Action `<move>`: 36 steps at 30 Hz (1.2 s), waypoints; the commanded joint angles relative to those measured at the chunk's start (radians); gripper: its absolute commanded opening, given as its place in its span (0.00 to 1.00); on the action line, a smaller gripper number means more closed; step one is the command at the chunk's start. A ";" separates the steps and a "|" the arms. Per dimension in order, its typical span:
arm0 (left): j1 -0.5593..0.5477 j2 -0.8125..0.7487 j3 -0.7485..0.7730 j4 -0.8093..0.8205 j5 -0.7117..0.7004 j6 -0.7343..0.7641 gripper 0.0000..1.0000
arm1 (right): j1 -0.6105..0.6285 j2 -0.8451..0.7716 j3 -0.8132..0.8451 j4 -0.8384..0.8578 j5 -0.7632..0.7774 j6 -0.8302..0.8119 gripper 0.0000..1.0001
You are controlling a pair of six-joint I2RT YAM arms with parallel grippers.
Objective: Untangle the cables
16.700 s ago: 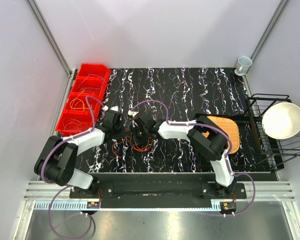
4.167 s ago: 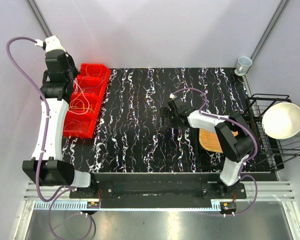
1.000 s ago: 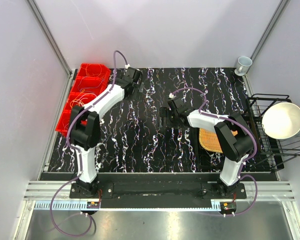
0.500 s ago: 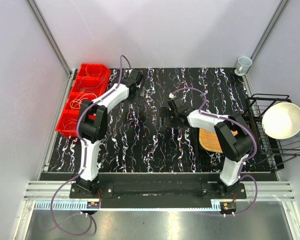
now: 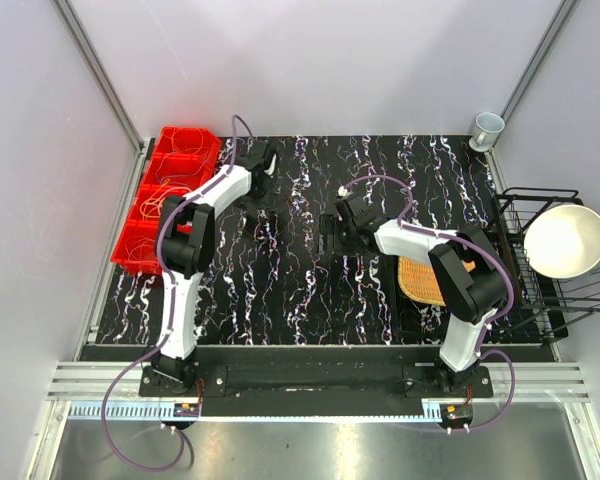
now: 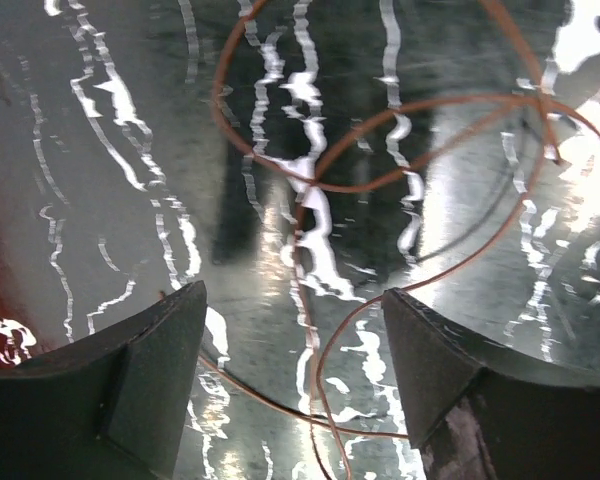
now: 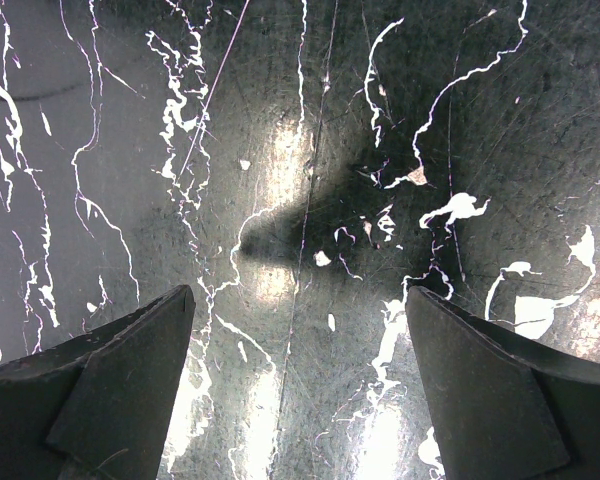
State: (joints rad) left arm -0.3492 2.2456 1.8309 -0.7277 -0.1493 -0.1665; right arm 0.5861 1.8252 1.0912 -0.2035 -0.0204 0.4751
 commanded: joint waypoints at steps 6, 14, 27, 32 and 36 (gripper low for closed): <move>0.015 -0.004 0.050 0.021 0.060 0.001 0.69 | 0.000 0.066 -0.033 -0.082 -0.033 0.005 0.92; 0.015 -0.116 0.010 0.051 0.068 -0.010 0.80 | 0.001 0.071 -0.030 -0.085 -0.039 0.003 0.92; 0.013 -0.150 -0.027 0.028 0.103 0.012 0.80 | 0.000 0.066 -0.033 -0.083 -0.039 0.003 0.92; 0.013 -0.124 -0.030 0.004 0.097 0.022 0.76 | 0.000 0.065 -0.033 -0.082 -0.041 0.003 0.93; 0.012 -0.095 -0.018 -0.004 0.105 0.030 0.72 | 0.000 0.066 -0.033 -0.083 -0.041 0.005 0.92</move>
State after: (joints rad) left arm -0.3347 2.1471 1.7996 -0.7303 -0.0719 -0.1566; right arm 0.5861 1.8271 1.0924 -0.2031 -0.0212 0.4751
